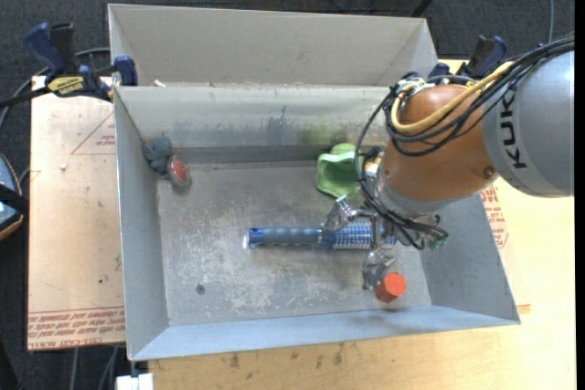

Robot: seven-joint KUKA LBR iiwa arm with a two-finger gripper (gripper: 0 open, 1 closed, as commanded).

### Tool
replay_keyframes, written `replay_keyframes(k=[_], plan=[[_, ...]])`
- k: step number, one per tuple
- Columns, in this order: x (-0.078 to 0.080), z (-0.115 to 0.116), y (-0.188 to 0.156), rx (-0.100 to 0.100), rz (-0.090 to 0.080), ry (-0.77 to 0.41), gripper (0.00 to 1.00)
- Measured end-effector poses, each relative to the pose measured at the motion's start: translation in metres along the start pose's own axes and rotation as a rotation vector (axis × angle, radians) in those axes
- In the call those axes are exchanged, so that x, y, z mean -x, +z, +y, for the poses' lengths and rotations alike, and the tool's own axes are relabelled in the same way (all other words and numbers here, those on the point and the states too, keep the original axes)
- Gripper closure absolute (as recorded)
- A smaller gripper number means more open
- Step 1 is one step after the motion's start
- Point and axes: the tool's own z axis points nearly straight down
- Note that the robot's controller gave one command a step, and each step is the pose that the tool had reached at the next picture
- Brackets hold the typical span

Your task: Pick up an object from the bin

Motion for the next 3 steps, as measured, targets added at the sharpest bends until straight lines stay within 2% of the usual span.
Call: replay_keyframes(k=[1, 2, 3], plan=[[0.041, -0.042, 0.052, 0.006, 0.001, -0.338, 0.0], [0.043, -0.044, 0.049, 0.0, -0.005, -0.338, 1.0], [0.043, -0.03, -0.163, -0.001, -0.004, -0.671, 1.0]])
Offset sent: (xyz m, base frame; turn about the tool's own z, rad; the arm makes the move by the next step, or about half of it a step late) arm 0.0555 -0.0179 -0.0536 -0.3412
